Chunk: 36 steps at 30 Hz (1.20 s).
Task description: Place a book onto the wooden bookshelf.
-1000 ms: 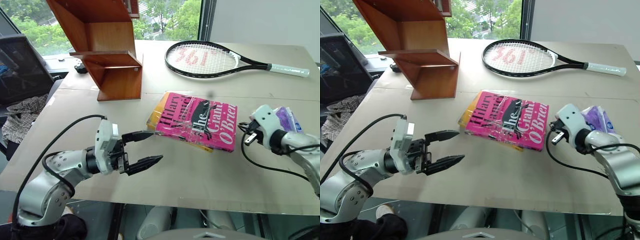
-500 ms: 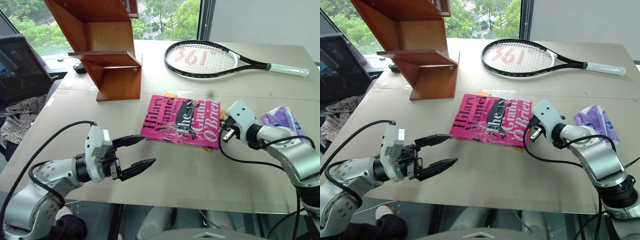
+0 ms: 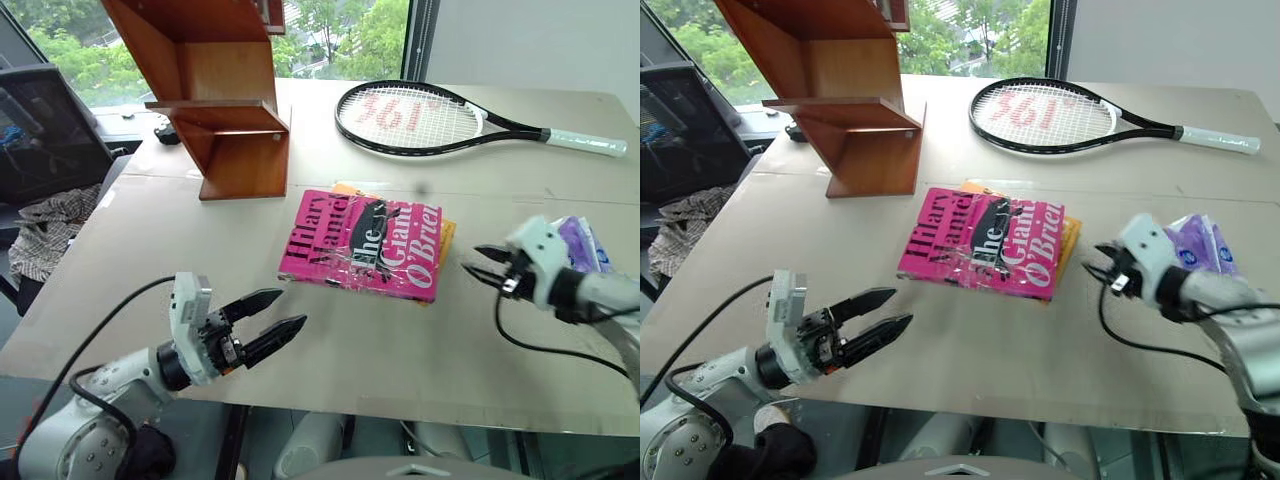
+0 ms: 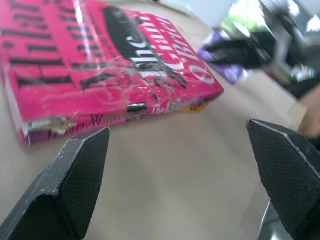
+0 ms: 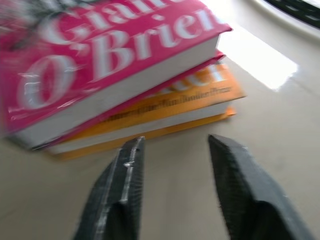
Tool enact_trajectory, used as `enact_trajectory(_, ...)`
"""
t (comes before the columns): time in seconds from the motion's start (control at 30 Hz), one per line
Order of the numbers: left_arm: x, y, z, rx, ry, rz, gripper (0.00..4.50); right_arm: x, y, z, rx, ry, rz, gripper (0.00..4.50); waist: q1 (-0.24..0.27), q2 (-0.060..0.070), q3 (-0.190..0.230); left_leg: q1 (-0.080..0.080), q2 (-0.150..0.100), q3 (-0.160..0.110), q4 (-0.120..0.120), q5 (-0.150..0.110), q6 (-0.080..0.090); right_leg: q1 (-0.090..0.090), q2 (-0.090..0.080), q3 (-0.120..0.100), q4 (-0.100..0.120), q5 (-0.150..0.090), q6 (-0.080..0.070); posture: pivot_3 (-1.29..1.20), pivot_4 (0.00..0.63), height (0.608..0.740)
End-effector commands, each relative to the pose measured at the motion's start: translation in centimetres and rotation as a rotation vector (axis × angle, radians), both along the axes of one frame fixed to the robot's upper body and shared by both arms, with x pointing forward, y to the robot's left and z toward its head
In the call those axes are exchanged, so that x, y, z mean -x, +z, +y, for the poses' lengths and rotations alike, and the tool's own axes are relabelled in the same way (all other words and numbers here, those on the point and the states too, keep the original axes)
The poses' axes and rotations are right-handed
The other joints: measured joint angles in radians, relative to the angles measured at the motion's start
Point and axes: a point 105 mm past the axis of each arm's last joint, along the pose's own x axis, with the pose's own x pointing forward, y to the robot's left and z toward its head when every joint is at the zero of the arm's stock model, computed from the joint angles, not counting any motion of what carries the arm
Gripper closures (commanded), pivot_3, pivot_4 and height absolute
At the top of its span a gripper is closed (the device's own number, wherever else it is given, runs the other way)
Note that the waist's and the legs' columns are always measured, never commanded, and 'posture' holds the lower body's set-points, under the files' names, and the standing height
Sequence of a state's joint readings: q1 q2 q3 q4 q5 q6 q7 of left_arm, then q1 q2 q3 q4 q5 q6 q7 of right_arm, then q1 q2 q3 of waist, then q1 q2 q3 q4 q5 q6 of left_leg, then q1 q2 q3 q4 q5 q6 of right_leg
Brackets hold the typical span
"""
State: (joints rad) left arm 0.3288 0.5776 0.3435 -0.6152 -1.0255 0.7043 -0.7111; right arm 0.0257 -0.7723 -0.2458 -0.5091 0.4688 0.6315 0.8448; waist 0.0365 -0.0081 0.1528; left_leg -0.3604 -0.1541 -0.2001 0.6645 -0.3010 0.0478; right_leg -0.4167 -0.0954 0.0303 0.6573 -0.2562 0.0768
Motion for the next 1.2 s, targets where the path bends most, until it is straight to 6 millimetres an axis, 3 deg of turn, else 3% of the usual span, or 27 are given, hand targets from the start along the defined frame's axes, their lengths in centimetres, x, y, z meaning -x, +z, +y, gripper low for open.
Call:
enact_trajectory(0.03,-0.2,-0.2,-1.1,0.131,0.024,0.109,0.0,2.6,3.2,-0.4,-0.055,0.153,-0.104,0.75,0.001,0.001,0.0,0.0,0.0,0.001,0.0,0.0,0.0,0.0,0.001,0.001,0.001,0.0,0.0,0.0,0.15,0.74)
enact_trajectory(0.07,-0.3,-0.4,-1.4,0.183,0.034,0.146,0.0,3.5,3.8,-0.4,-0.079,0.189,-0.11,0.23,0.001,0.001,0.0,0.001,0.001,0.001,0.001,0.0,0.0,0.001,0.001,0.001,0.001,0.0,0.0,0.0,0.15,0.74)
enact_trajectory(0.1,-0.6,-0.5,-1.6,0.252,0.059,0.197,0.0,4.3,4.3,-0.3,-0.078,0.224,-0.121,0.11,0.001,0.001,0.0,0.002,0.001,0.002,0.001,0.0,0.0,0.001,0.002,0.002,0.001,0.001,0.0,0.0,0.15,0.74)
enact_trajectory(0.3,-1.1,-3.0,-3.6,0.467,0.117,0.514,0.0,7.1,5.1,0.2,-0.066,0.313,-0.126,0.11,0.006,0.0,0.0,0.002,0.002,0.002,0.001,0.0,0.0,0.001,0.002,0.003,0.001,0.001,0.001,0.0,0.15,0.74)
enact_trajectory(0.47,-2.9,-2.8,-4.2,0.68,0.2,0.611,0.0,8.3,5.4,0.3,-0.058,0.323,-0.125,0.11,0.009,0.0,-0.001,0.002,0.002,0.004,0.003,0.0,0.0,0.001,0.002,0.004,0.001,0.002,0.001,0.0,0.15,0.74)
enact_trajectory(0.63,-4.8,-2.7,-5.9,0.801,0.199,0.673,0.0,8.7,5.3,0.1,-0.062,0.309,-0.13,0.11,0.02,-0.001,-0.002,0.002,0.002,0.005,0.004,0.0,0.0,0.001,0.002,0.005,0.001,0.002,0.002,0.0,0.15,0.74)
enact_trajectory(0.87,-7.4,-3.1,-6.7,0.895,0.22,0.732,0.0,8.6,5.4,0.9,-0.083,0.296,-0.158,0.11,0.038,0.001,-0.004,0.002,0.002,0.006,0.004,0.0,0.0,0.001,0.002,0.006,0.001,0.002,0.002,0.0,0.15,0.74)
enact_trajectory(1.2,-8.6,-3.5,-7.8,0.952,0.205,0.77,0.0,8.7,6.1,2.3,-0.163,0.3,-0.195,0.11,0.063,0.003,-0.007,0.002,0.002,0.006,0.004,0.0,0.0,0.001,0.003,0.007,0.002,0.002,0.003,0.0,0.15,0.74)
